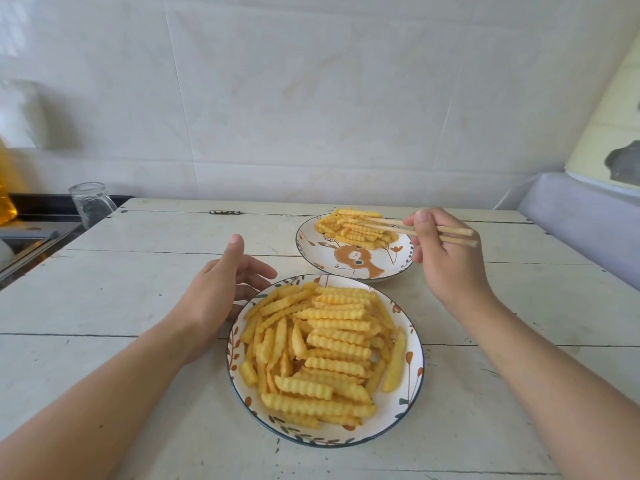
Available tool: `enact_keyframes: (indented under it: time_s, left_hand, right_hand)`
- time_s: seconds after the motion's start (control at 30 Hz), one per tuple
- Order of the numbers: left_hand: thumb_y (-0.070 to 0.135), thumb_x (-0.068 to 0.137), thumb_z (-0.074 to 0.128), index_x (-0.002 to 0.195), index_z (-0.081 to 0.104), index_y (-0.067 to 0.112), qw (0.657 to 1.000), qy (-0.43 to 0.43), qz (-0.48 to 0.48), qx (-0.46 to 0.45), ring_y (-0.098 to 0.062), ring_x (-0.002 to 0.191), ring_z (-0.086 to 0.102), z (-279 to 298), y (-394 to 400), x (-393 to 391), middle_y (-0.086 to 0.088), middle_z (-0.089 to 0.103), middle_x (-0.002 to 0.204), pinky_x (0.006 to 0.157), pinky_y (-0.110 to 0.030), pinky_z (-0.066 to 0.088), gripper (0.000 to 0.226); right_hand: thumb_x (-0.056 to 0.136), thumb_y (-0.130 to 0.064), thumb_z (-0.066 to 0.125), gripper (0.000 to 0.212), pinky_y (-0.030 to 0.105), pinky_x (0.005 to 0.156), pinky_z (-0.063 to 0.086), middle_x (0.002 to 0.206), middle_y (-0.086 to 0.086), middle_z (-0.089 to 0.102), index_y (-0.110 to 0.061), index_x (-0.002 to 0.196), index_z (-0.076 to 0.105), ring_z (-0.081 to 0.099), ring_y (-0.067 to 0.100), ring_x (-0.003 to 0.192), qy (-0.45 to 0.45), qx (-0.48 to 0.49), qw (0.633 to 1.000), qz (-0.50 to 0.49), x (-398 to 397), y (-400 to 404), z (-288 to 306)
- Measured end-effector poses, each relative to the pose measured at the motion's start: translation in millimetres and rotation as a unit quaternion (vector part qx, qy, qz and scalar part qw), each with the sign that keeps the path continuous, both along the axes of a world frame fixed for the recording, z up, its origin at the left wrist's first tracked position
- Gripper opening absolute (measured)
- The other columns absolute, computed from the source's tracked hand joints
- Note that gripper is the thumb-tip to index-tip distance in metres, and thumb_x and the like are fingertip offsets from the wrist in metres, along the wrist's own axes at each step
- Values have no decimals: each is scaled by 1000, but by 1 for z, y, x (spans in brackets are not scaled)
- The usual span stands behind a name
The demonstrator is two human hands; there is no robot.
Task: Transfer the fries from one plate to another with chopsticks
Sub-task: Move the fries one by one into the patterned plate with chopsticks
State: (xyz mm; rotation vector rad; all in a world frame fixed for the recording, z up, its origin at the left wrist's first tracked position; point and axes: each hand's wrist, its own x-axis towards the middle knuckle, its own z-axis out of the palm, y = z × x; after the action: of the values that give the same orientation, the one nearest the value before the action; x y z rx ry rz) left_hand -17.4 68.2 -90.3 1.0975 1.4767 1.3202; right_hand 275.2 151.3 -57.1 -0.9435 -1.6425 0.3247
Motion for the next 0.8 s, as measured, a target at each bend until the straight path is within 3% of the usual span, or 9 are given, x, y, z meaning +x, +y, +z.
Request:
enact_keyframes:
  time_s: [0.1, 0.27, 0.43, 0.53, 0.63, 0.7, 0.8]
  left_hand:
    - [68, 104, 24, 88, 80, 17, 1000, -2, -1, 2, -25, 84, 66, 0, 0, 0, -9, 73, 92, 82, -46, 49, 78]
    - [68, 104, 23, 91, 80, 15, 1000, 3, -1, 1, -26, 85, 67, -1, 0, 0, -10, 73, 93, 82, -47, 50, 79]
    - [67, 105, 23, 90, 81, 16, 1000, 3, -2, 2, -26, 84, 67, -1, 0, -1, -10, 73, 92, 82, -47, 49, 79]
    - [67, 105, 23, 89, 81, 16, 1000, 1, -6, -1, -25, 84, 67, 0, 1, -1, -9, 72, 91, 82, -46, 49, 78]
    - [68, 104, 23, 89, 80, 16, 1000, 5, -6, -5, -25, 84, 66, 0, 0, -1, -8, 73, 90, 82, -46, 48, 78]
    - [67, 105, 23, 89, 81, 16, 1000, 9, -5, -8, -25, 85, 66, 1, -1, 0, -9, 73, 92, 83, -46, 48, 78]
    - [67, 105, 23, 88, 81, 16, 1000, 10, -6, -8, -28, 87, 66, 3, -2, 1, -11, 72, 95, 85, -46, 49, 79]
  right_hand:
    - [101, -47, 43, 30, 40, 62, 51, 54, -4, 54, -35, 85, 66, 57, 14, 57, 16, -4, 1000, 6, 2, -1, 3]
    - [105, -38, 45, 29, 36, 61, 50, 59, 4, 58, -35, 85, 65, 58, 14, 57, 10, -6, 1000, 6, 3, 0, 3]
    - [103, -40, 41, 32, 34, 59, 50, 61, -8, 58, -30, 83, 64, 57, 9, 55, 75, -25, 997, 13, 2, -1, 6]
    - [103, -38, 38, 37, 30, 55, 47, 63, 0, 57, -19, 83, 64, 55, 16, 51, 131, -29, 991, 26, 5, -6, 17]
    - [106, -41, 37, 53, 31, 46, 40, 55, 5, 55, -11, 73, 65, 49, 21, 39, 240, -67, 965, 76, 8, -18, 35]
    - [106, -43, 38, 60, 24, 42, 32, 49, 6, 50, -15, 60, 65, 40, 20, 33, 315, -129, 928, 153, 12, -31, 48]
    - [103, -46, 37, 61, 17, 42, 26, 45, 8, 40, -14, 58, 62, 30, 13, 27, 303, -208, 888, 276, 15, -52, 59]
